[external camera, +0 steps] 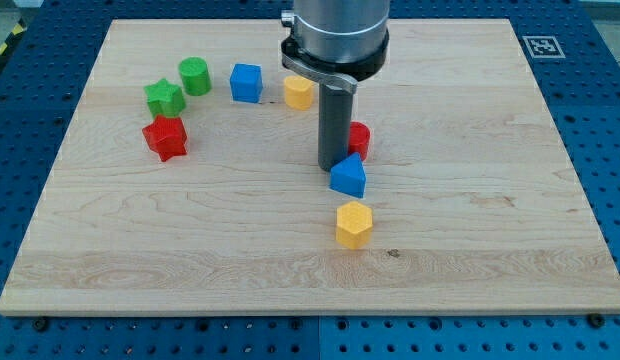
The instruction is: Point your arm at the center left
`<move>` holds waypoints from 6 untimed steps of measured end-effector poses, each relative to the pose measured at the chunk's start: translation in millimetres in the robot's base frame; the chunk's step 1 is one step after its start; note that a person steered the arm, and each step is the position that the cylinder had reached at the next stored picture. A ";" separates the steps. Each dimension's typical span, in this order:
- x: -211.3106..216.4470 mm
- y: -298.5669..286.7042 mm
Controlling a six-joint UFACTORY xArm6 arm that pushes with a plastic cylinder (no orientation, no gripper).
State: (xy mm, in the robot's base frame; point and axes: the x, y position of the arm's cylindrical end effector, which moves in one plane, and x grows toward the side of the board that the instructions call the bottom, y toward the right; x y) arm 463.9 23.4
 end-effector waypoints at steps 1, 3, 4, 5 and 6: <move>7.2 4.0; 7.6 -103.7; 6.1 -182.6; -17.8 -255.9; -49.0 -254.9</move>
